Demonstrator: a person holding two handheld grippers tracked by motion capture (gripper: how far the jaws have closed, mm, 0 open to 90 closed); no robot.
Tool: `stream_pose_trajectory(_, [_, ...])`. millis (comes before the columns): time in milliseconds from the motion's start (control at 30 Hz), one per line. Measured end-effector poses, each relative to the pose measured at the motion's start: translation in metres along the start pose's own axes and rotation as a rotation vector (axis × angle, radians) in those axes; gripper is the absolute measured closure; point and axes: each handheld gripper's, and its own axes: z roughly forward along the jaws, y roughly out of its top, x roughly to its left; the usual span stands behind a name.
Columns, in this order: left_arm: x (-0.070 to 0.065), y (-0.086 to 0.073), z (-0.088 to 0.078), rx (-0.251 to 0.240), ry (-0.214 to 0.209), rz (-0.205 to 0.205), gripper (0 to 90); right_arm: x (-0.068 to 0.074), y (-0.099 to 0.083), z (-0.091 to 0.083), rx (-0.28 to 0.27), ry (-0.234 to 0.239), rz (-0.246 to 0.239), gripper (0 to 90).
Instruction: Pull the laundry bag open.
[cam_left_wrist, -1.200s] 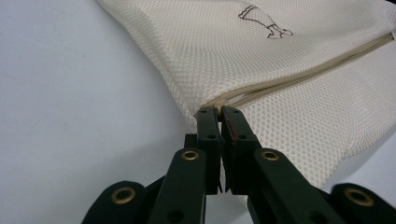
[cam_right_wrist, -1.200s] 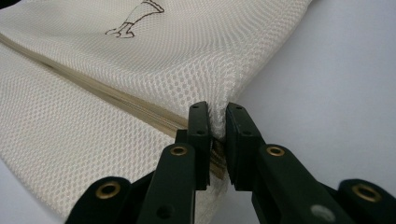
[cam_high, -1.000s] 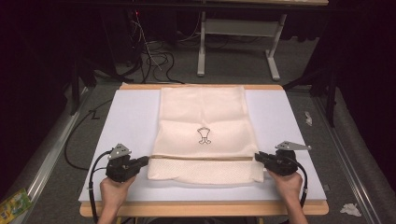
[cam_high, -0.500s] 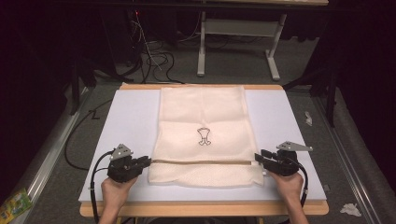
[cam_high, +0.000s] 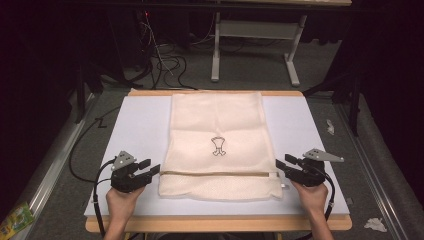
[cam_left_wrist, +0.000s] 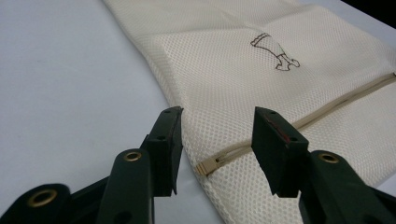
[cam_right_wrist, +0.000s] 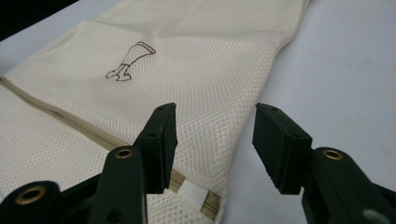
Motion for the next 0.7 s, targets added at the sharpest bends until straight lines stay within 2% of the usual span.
stream_pose_trajectory(233, [0.007, 0.003, -0.006, -0.036, 0.024, -0.017, 50.8, -0.008, 0.002, -0.008, -0.018, -0.006, 0.009, 47.9])
stream_pose_trajectory(433, [0.012, 0.006, -0.008, -0.047, 0.035, -0.026, 50.1, -0.015, 0.002, -0.015, -0.041, -0.024, 0.028, 47.4])
stream_pose_trajectory(700, [0.018, 0.006, -0.012, -0.070, 0.048, -0.042, 50.0, -0.022, 0.002, -0.022, -0.060, -0.048, 0.030, 47.9])
